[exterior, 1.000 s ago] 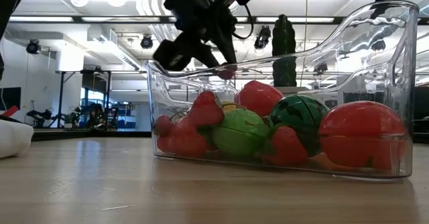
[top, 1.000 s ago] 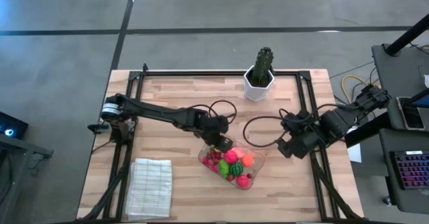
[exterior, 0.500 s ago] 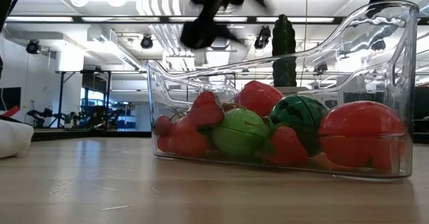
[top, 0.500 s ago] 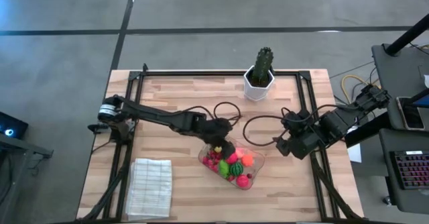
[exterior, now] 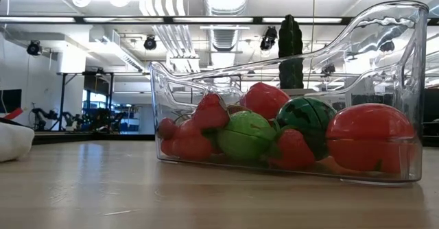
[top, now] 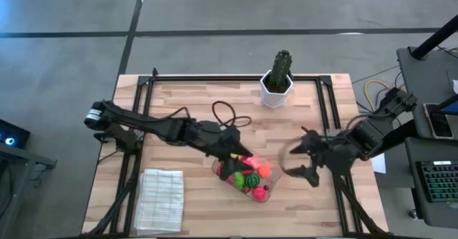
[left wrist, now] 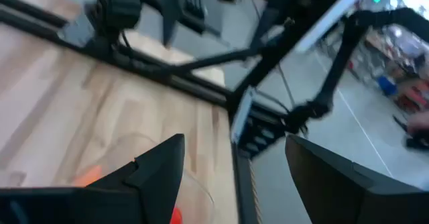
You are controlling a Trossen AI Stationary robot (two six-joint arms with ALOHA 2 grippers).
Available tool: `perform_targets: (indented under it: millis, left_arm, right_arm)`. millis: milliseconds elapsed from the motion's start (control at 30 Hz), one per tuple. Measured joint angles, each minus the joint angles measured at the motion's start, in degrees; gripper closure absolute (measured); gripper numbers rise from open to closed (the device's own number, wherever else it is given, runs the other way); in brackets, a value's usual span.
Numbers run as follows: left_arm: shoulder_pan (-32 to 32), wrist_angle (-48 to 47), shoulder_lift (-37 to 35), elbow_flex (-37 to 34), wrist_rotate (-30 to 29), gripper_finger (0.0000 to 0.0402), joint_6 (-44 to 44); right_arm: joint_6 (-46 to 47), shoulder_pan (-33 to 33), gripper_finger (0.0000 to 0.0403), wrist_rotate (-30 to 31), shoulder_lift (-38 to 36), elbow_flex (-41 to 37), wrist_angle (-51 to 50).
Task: Pick and placing Produce into tupperware
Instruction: Return to Home Position
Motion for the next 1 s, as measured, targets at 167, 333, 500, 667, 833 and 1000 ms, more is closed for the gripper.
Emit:
perform_targets:
  millis: [167, 333, 500, 667, 833, 1000]
  left_arm:
    - [-1.6, 21.4, -1.5, -14.0, 0.0, 0.0157, -0.5]
    - [0.4, 48.8, -3.6, -28.2, 11.5, 0.0157, -2.3]
    - [5.3, 52.3, -12.8, -38.6, 16.0, 0.0157, -4.5]
    - [9.4, 48.9, -26.6, -47.3, 12.5, 0.0157, -2.0]
    - [10.7, 44.0, -41.6, -55.5, 2.9, 0.0157, 2.5]
    - [10.7, 43.8, -53.3, -63.1, -3.7, 0.0157, 5.2]
  right_arm:
    - [-2.0, 2.8, 0.0035, 2.4, -6.4, -12.0, 16.4]
    - [-0.3, 3.4, 0.0035, 2.2, -16.9, -23.8, 22.7]
    - [-5.1, 3.4, 0.0035, 5.2, -29.7, -28.4, 24.1]
    - [-12.4, 3.4, 0.0035, 7.3, -41.1, -29.8, 24.0]
    - [-19.3, 3.4, 0.0035, 7.3, -48.9, -31.1, 23.7]
    - [-24.7, 3.4, 0.0035, 10.2, -54.6, -34.7, 24.3]
